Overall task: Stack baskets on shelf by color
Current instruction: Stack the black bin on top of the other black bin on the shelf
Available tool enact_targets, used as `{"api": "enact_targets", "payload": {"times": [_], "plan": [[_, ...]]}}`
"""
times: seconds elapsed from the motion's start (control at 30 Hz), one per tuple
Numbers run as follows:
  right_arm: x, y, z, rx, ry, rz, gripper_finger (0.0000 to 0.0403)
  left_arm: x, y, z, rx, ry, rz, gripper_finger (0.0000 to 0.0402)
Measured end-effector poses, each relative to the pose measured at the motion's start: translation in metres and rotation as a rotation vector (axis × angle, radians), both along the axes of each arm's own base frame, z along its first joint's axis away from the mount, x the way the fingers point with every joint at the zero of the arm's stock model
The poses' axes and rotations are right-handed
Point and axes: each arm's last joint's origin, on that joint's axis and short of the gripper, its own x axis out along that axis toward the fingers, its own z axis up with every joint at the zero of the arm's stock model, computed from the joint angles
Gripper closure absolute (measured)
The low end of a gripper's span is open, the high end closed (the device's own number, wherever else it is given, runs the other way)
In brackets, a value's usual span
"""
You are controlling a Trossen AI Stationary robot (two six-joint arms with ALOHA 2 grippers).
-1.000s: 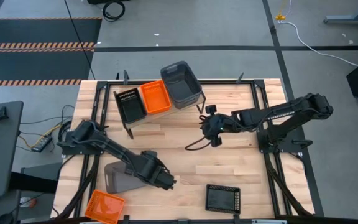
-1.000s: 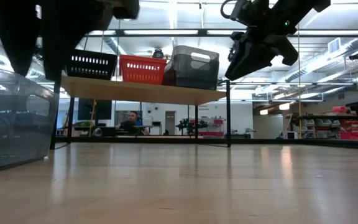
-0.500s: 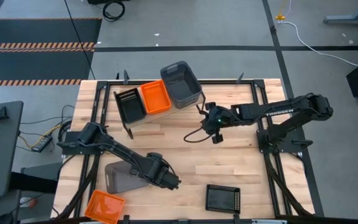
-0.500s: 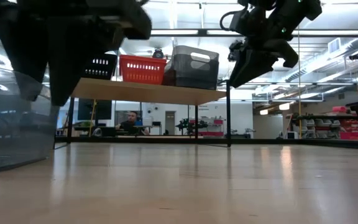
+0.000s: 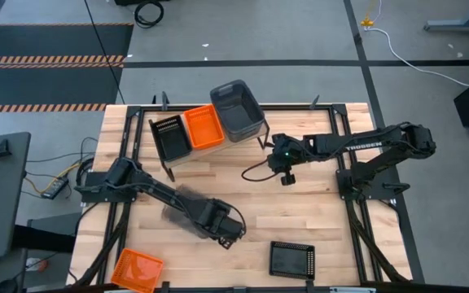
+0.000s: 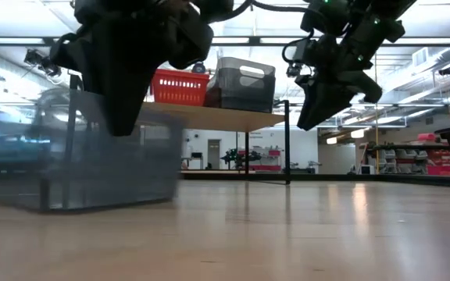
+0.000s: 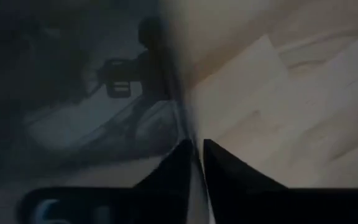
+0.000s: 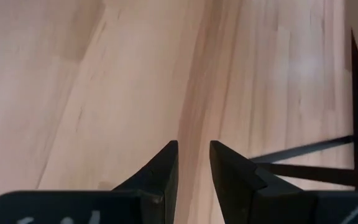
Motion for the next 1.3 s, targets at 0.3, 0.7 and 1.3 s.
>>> {"api": "enact_targets", "payload": {"times": [0.3, 0.7, 1.3], "plan": [[0.0, -0.003, 0.0, 0.034, -0.017, -0.057, 0.0304, 0.002, 0.0, 0.0, -0.01, -0.018, -0.099, 0.0387], [-0.002, -0.001, -0.002, 0.134, -0.014, -0.137, 0.0304, 0.012, -0.037, 0.008, -0.069, -0.322, -0.625, 0.0365], [-0.011, 0.005, -0.008, 0.191, 0.093, -0.219, 0.0304, 0.009, -0.002, 0.043, 0.124, -0.14, -0.617, 0.0396]]}}
